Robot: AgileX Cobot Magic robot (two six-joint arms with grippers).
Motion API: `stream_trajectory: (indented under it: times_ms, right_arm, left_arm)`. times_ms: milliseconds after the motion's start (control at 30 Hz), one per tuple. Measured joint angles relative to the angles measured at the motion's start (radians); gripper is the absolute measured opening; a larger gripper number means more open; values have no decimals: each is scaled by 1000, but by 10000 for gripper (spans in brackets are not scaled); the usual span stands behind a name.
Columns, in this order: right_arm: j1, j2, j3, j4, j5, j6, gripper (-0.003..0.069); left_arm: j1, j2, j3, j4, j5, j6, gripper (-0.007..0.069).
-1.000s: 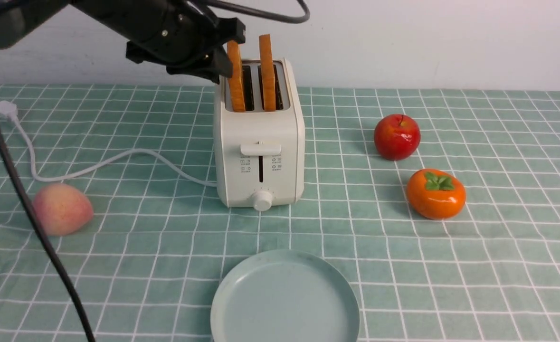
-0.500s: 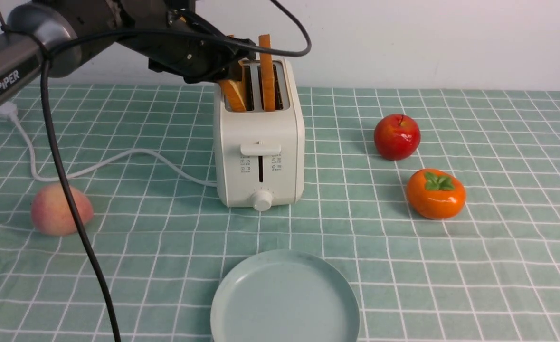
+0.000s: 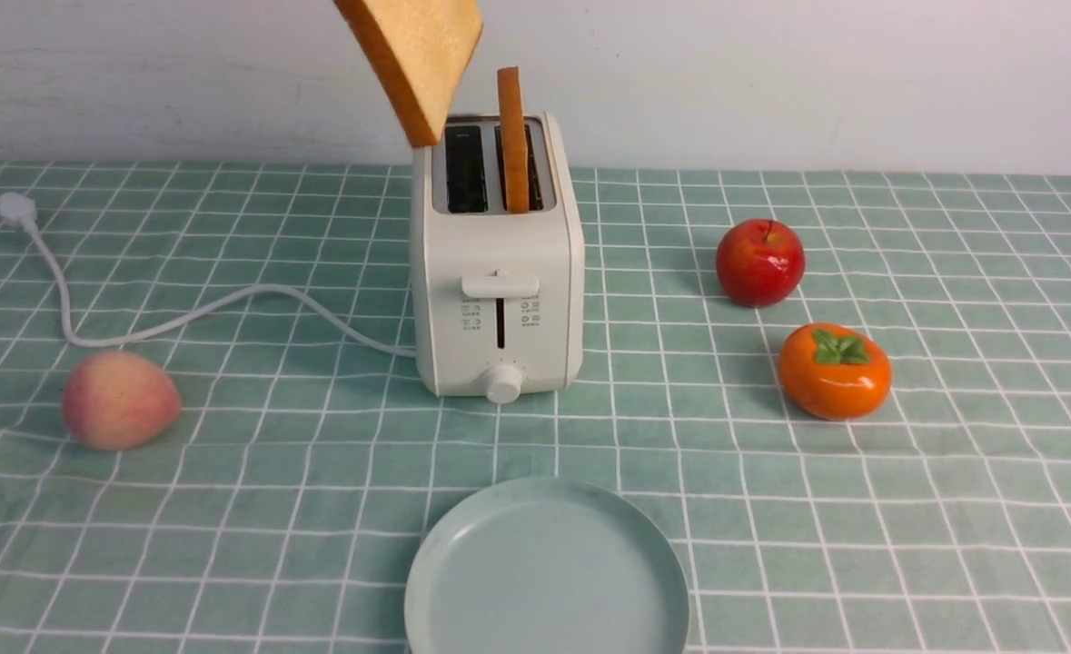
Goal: Take toasted bread from bread machine on blue coffee table place on plate.
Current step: 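Place the slice of bread on the plate with the left gripper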
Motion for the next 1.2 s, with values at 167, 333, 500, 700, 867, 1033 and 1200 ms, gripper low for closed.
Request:
stream_trajectory:
  times_ms: [167,333,500,700,867,1033,1200]
  right_arm:
    - [0,0,0,4,-3,-7,3]
    - [0,0,0,4,-4,-9,4]
    - [0,0,0,4,-4,-11,6]
    - [0,0,0,7,-4,-11,12]
    - [0,0,0,7,-4,-11,18]
    - [0,0,0,7,-10,-11,23]
    - [0,10,-72,7,3,-14,27]
  left_arm:
    - [0,1,130,-85,165,2,70]
    - [0,25,388,-201,166,73,70]
    - [0,68,632,-418,150,292,70]
    - [0,120,721,-545,126,430,70]
    - [0,190,727,-556,46,442,120]
    - [0,234,727,-557,-20,442,330]
    - [6,233,698,-477,18,387,443]
